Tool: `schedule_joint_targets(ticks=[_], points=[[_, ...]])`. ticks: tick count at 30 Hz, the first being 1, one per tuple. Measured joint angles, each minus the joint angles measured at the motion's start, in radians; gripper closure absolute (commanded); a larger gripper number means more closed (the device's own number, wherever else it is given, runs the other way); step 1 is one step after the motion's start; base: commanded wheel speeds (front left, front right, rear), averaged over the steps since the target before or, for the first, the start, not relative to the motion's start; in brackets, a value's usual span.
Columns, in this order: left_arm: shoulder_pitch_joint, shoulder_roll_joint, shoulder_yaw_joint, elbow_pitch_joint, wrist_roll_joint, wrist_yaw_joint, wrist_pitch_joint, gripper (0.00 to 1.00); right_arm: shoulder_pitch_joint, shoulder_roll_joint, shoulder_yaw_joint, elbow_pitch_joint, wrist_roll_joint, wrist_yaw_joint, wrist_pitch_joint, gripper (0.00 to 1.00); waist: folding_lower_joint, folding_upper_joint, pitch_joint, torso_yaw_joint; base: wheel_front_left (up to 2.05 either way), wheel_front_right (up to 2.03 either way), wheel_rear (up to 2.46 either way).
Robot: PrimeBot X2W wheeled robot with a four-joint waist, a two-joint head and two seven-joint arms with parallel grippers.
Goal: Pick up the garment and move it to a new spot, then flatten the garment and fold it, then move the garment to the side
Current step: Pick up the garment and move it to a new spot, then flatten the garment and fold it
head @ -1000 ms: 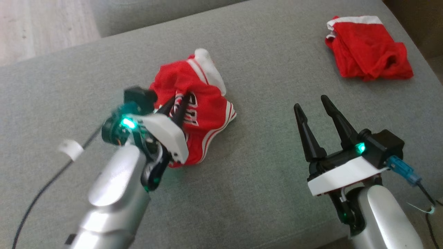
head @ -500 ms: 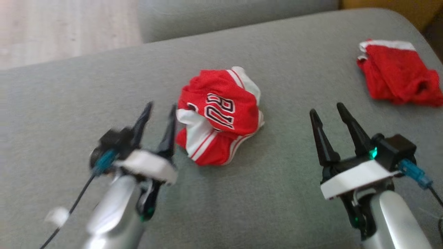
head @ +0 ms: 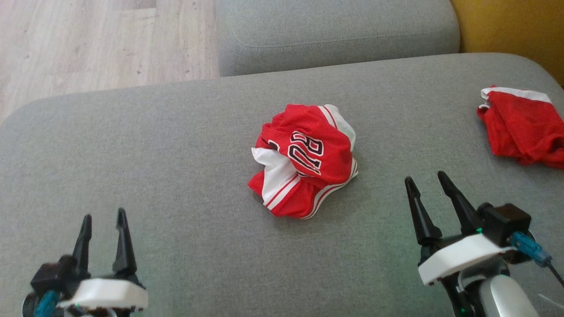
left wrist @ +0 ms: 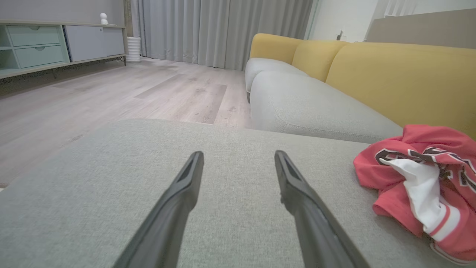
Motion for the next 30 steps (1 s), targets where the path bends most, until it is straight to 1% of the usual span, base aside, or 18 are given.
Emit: schedule_joint_targets(ticks=[5, 10, 15, 20, 23, 25, 30], points=[[0.064, 0.015, 0.008, -0.063, -0.001, 0.013, 0.007, 0.0, 0.023, 0.003, -0.017, 0.017, 0.0, 0.0, 0.0, 0.0, 0.0, 0.0, -0.005, 0.003, 0.0, 0.0, 0.0], [0.066, 0.023, 0.008, -0.11, -0.001, 0.022, 0.026, 0.0, 0.024, 0.012, -0.016, 0.018, 0.0, 0.0, 0.0, 0.0, 0.0001, 0.0, 0.0, 0.002, 0.0, 0.0, 0.0], [0.066, 0.023, 0.005, -0.126, -0.009, 0.028, 0.03, 0.0, 0.024, 0.017, -0.014, 0.021, 0.0, 0.0, 0.0, 0.0, 0.0001, 0.0, 0.006, -0.001, 0.0, 0.0, 0.0], [0.065, 0.023, 0.004, -0.141, -0.009, 0.031, 0.037, 0.0, -0.006, 0.018, 0.031, 0.031, 0.007, 0.0, 0.02, 0.0, 0.0002, 0.0, 0.03, 0.003, 0.0, 0.0, 0.0], [0.06, 0.023, 0.003, -0.148, -0.009, 0.03, 0.037, 0.0, -0.087, 0.021, 0.05, 0.089, 0.037, 0.0, 0.06, 0.0, 0.0002, 0.0, 0.057, 0.008, 0.0, 0.0, 0.0], [0.048, 0.022, -0.002, -0.151, -0.009, 0.029, 0.037, 0.0, -0.155, 0.022, 0.062, 0.146, 0.043, 0.0, 0.092, 0.0, 0.0002, 0.0, 0.079, 0.015, 0.0, 0.0, 0.0], [-0.021, 0.021, -0.019, -0.161, -0.007, 0.027, 0.037, 0.0, -0.304, 0.029, 0.077, 0.312, 0.126, 0.0, 0.15, 0.0, 0.0003, 0.0, 0.142, 0.042, 0.0, 0.0, 0.0]])
